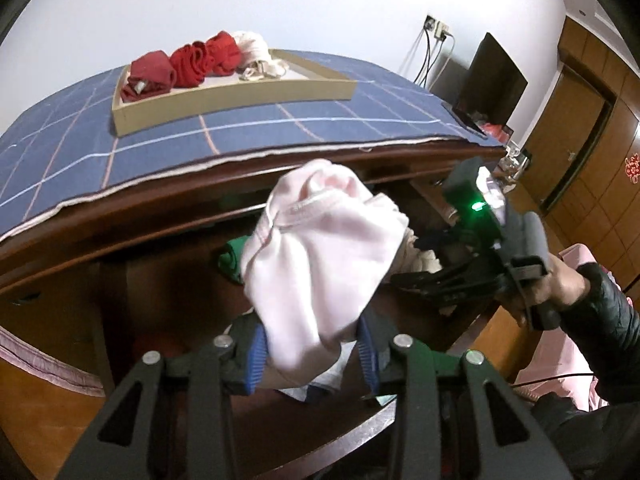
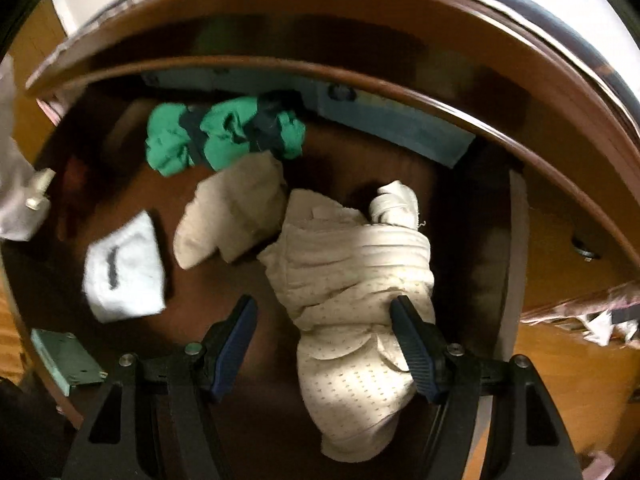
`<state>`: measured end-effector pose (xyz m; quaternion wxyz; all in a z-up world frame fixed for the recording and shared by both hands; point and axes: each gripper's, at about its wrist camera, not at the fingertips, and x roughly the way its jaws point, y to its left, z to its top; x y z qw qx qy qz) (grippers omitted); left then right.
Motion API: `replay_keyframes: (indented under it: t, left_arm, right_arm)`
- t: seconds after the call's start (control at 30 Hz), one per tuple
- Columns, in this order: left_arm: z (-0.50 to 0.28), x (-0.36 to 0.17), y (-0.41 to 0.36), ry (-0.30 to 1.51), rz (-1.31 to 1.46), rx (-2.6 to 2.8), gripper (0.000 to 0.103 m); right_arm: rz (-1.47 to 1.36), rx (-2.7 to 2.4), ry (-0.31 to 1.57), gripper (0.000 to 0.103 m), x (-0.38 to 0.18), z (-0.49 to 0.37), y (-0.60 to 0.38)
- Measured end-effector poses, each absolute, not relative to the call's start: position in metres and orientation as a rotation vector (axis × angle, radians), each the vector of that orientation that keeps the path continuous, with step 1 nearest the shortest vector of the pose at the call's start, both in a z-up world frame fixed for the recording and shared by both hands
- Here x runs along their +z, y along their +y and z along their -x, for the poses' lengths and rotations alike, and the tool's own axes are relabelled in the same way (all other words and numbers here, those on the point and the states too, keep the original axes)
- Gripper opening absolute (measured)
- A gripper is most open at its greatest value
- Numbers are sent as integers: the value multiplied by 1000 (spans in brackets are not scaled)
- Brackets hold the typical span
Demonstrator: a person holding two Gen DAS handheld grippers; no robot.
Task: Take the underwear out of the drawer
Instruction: 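Grasp pink underwear with the left tool while the right tool grasps beige dotted underwear, then lift the pink and beige underwear up and carry them over the tray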
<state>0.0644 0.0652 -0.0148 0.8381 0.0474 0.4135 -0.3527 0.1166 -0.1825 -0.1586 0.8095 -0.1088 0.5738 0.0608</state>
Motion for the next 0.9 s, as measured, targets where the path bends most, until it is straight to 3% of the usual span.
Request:
replay_keyframes:
  t: [0.2,0.27,0.4,0.53,0.73,0.9]
  left_arm:
    - [-62,-8,70,842,-79,-742,38]
    - [-64,-6,74,838,-61,-730,38]
    - [-65,-5,81,838,-38,-712,38]
    - [-64,-5,88,831,-19,-704,38]
    - [-70,-7,90,843,29,-687,38]
    - [-67,-7,84,843,55,-688,38]
  right_arm:
    - [539,97,1313,70,-180,-111,-166]
    - [607,70,1317,57,-186,-109,-163]
    - [552,65,1293,42,-176,-111,-174]
    - [228,115,1250,35,-144,-109,-207]
    - [-294,238,1077,34,-103,-78,-250]
    - [-432,295,953,34,-77,-61,-246]
